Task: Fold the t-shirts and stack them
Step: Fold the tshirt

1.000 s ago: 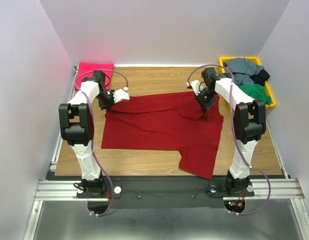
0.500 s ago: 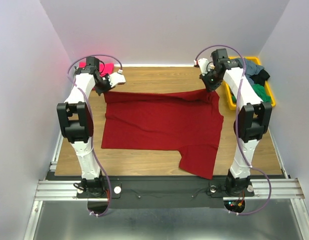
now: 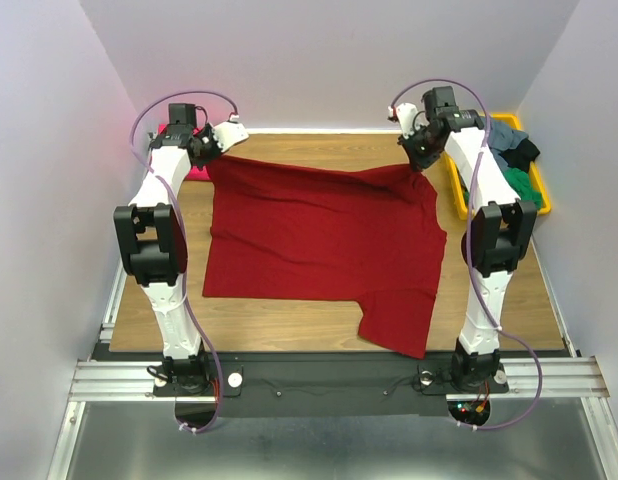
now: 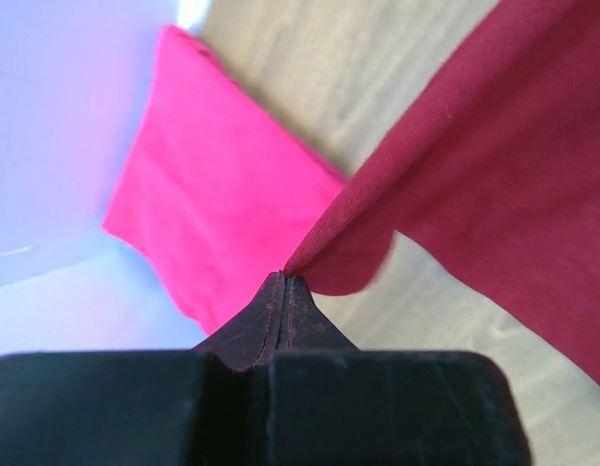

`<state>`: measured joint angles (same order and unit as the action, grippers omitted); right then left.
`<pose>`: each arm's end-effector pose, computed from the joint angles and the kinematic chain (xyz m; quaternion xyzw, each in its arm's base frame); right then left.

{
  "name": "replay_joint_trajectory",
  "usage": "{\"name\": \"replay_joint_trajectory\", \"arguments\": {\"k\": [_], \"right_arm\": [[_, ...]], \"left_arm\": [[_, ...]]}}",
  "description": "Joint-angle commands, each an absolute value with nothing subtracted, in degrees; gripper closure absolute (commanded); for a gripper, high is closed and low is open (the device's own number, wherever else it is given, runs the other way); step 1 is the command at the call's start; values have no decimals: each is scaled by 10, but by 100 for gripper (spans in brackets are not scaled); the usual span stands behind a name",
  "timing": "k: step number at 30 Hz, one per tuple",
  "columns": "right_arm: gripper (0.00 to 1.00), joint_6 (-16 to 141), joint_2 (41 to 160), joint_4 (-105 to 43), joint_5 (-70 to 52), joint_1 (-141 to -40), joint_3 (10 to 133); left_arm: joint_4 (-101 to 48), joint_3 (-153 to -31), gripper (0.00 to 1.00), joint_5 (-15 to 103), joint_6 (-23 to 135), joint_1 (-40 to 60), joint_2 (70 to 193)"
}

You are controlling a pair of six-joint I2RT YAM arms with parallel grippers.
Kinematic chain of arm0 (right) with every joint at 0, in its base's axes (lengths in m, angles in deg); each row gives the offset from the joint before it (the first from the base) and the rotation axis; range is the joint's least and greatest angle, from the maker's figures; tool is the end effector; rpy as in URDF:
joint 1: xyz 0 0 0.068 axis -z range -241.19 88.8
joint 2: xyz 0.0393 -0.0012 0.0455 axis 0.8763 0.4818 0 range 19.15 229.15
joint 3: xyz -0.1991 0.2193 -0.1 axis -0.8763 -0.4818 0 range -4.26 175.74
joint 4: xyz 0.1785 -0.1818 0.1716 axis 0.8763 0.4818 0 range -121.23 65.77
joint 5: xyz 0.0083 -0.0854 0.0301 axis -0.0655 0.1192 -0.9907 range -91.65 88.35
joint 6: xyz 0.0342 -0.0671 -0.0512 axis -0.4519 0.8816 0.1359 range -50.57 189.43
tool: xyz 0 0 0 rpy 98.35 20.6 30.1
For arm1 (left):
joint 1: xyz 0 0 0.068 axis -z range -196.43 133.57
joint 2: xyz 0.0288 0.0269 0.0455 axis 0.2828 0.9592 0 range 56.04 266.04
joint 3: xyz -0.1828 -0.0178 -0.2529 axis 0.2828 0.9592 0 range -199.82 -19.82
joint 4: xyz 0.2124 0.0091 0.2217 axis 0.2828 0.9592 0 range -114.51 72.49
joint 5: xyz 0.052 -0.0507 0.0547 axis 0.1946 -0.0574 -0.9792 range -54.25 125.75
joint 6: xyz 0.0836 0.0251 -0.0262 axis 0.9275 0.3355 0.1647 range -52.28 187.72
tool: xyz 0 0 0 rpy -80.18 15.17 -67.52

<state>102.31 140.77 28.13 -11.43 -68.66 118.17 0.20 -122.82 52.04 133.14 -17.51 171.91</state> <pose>0.5465 0.0855 0.3056 -0.3524 0.8923 0.0206 0.2815 0.5734 -0.0120 0.2881 0.5259 0.7184 0.1334 0.4354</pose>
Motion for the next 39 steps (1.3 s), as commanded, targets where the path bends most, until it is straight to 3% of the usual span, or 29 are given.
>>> {"name": "replay_joint_trajectory", "arguments": {"k": [1,27,39], "right_arm": [[99,1016,1404,263,-104,-681,1223],[99,1048,1293,272,-122,-681,1061],[99,1076,1271,283,-154,-681,926]], "left_arm": [[-62,-1222,100,500,1313,-173,1702],[-69,-1036,100,526,1350,-169,1603],[-25,-979,100,531,1393,-167,1606]]}}
